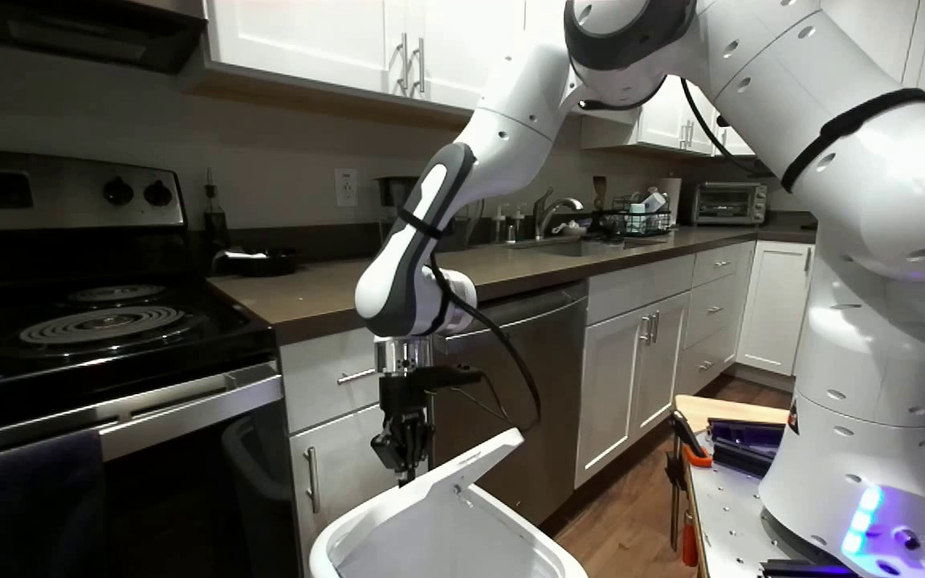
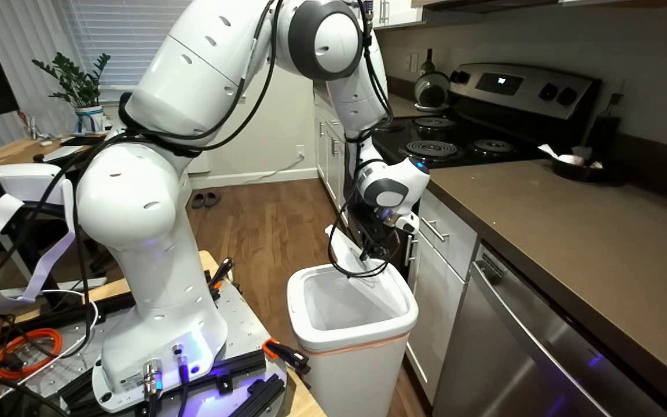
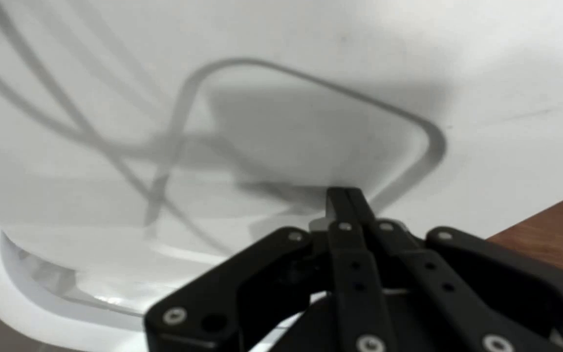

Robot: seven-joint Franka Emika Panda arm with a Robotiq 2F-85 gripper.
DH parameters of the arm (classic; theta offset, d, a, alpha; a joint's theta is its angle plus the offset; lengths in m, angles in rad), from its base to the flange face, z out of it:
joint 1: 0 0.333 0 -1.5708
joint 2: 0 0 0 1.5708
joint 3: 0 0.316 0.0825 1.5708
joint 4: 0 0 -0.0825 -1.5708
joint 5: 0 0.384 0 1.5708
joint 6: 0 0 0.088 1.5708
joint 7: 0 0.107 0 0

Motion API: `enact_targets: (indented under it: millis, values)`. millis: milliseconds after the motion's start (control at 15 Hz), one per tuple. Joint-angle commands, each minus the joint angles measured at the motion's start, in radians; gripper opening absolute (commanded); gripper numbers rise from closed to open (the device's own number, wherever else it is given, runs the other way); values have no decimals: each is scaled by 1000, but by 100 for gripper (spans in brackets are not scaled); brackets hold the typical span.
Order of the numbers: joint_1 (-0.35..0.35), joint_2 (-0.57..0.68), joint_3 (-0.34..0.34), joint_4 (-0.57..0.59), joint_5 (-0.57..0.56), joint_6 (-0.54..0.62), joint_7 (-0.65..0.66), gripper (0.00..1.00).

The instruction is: Close the trash can lid

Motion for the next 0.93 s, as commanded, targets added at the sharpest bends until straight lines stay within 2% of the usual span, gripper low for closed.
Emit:
enact_targets:
  millis: [0,200,333,467,600,867]
  values:
    - [-23,-6,34,-46,59,-28,-44,3]
    - [-20,-3,42,-89,88,-25,-37,2]
    - [-1,-1,33,-125,100,21,-16,3]
    - [31,12,12,-155,87,133,-1,3]
    - [68,38,-3,-184,63,297,23,3]
    - [85,141,9,-206,28,580,69,3]
